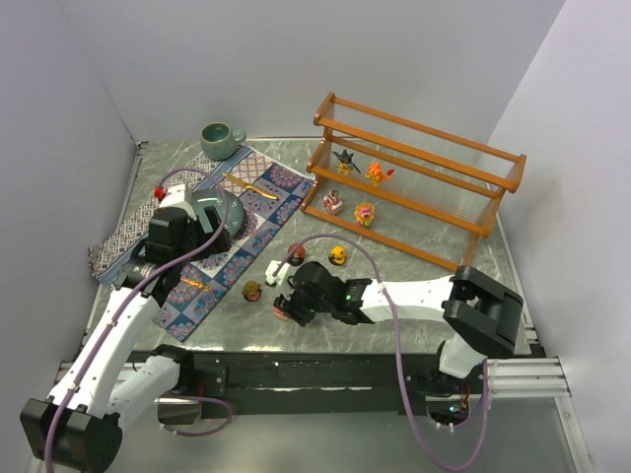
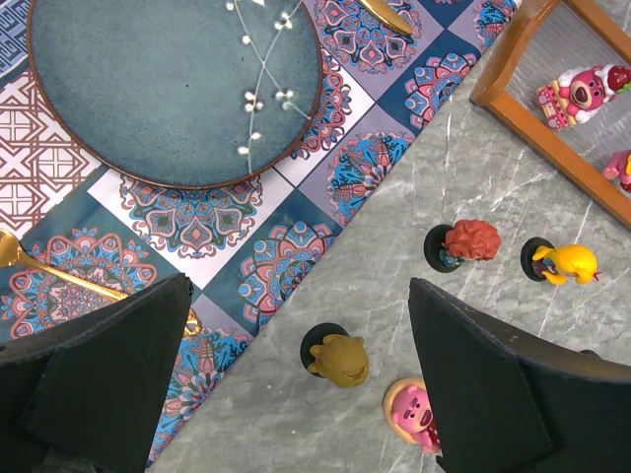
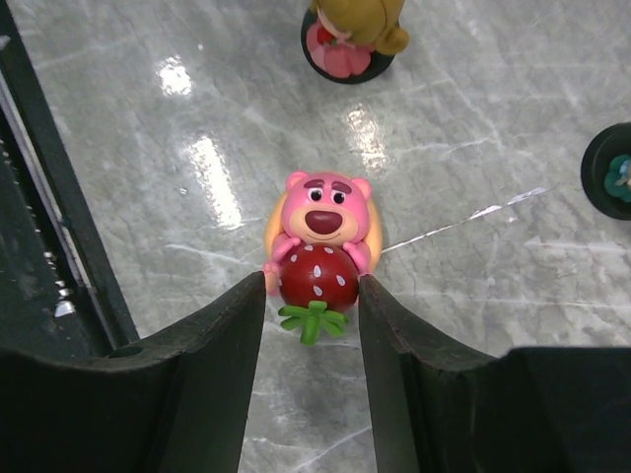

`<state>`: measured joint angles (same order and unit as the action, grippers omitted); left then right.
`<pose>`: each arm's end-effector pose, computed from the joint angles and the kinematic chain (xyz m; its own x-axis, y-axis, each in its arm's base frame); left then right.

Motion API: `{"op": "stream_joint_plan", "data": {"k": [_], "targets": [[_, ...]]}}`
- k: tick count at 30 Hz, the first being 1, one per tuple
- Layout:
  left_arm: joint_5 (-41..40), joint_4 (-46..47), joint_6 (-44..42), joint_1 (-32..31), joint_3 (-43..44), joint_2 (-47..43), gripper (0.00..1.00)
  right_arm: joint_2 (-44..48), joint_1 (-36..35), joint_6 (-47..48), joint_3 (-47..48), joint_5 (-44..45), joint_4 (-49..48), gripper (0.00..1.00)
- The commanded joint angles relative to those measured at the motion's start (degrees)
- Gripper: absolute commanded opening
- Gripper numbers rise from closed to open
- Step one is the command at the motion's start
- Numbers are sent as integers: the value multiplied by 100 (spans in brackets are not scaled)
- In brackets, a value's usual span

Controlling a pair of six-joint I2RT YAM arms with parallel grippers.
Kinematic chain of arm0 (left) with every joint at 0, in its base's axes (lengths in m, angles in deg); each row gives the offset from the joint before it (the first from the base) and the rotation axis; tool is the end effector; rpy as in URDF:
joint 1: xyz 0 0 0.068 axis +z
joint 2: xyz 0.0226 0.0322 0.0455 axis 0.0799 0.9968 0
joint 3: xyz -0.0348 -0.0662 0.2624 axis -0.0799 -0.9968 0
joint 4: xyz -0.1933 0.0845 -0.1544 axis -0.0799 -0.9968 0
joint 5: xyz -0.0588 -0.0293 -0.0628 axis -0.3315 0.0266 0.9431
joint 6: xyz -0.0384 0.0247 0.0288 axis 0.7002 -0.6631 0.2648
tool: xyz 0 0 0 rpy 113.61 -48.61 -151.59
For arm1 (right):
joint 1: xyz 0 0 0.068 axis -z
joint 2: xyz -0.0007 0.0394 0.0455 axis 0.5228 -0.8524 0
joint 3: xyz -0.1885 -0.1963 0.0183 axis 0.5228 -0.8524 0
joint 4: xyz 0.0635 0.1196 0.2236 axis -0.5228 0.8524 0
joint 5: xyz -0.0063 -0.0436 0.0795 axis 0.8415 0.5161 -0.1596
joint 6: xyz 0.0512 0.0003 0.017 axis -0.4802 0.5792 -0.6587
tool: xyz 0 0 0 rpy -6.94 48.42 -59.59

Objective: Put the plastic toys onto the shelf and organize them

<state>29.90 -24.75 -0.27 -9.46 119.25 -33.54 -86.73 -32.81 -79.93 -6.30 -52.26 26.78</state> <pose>0.1860 -0.0418 0.3033 -0.5276 -0.3260 -0.7844 -0.1117 0.9420 -0.3163 0.1386 0.2945 0.1802 -0.2084 -0.5920 -0.7785 -0.9397 0.3419 -0.0085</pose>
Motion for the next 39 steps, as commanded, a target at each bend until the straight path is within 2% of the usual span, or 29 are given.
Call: {"op": "stream_joint_plan", "data": {"k": [1, 3, 6, 9, 16, 19, 25, 30, 35, 39], "targets": [[74, 249, -68, 24, -42, -102, 97, -95, 18, 19, -40, 25, -221, 50], [74, 258, -68, 24, -42, -111, 97, -113, 26, 19, -23, 25, -187, 50], [65, 249, -77, 33, -42, -111, 97, -52, 18, 10, -66, 52, -239, 43], [57, 241, -77, 33, -42, -128, 97, 150, 18, -43, -128, 86, -239, 26], [74, 258, -68, 33, -51, -172, 97, 905, 53, -332, -514, 403, -221, 7], [74, 241, -77, 33, -51, -190, 97, 1442, 123, -666, -707, 963, -187, 0], [74, 249, -68, 33, -42, -172, 97, 2382, 351, -1220, -884, 2150, 130, 0], [74, 258, -68, 33, -42, -164, 97, 2866, 659, -1966, -849, 3539, 629, 0], [83, 258, -68, 42, -51, -146, 97, 3060, 1291, -2713, -954, 3857, 885, 0], [83, 267, -68, 42, -60, -146, 97, 3007, 1652, -2952, -1033, 4173, 939, 0]]}}
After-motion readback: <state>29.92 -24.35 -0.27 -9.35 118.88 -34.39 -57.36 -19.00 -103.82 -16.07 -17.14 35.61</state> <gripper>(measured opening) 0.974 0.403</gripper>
